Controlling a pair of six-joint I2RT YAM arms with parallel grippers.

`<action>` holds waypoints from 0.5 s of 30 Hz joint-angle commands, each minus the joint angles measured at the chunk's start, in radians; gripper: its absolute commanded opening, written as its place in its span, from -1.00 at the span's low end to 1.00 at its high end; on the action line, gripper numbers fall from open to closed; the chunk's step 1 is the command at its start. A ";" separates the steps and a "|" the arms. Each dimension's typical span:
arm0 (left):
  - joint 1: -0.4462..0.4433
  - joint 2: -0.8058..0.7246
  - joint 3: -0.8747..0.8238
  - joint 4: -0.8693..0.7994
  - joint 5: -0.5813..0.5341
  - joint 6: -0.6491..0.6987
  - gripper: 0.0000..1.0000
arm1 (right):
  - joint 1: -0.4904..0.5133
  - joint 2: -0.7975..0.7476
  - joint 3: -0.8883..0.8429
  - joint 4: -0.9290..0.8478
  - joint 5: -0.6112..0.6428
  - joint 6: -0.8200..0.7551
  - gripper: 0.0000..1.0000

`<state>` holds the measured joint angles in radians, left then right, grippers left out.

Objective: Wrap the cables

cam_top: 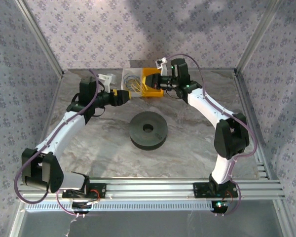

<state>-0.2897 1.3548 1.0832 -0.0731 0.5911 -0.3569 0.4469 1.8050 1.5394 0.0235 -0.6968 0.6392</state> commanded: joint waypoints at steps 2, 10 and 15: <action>-0.009 0.015 -0.005 0.109 0.059 -0.057 0.27 | 0.013 -0.047 -0.005 0.081 -0.018 0.048 -1.00; -0.012 0.040 -0.006 0.134 0.057 -0.082 0.13 | 0.029 -0.038 -0.004 0.096 -0.021 0.056 -1.00; -0.012 0.056 -0.003 0.149 0.065 -0.096 0.07 | 0.043 -0.030 -0.004 0.089 -0.014 0.045 -1.00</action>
<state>-0.2958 1.4071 1.0775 0.0227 0.6216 -0.4397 0.4770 1.7962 1.5391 0.0868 -0.6968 0.6846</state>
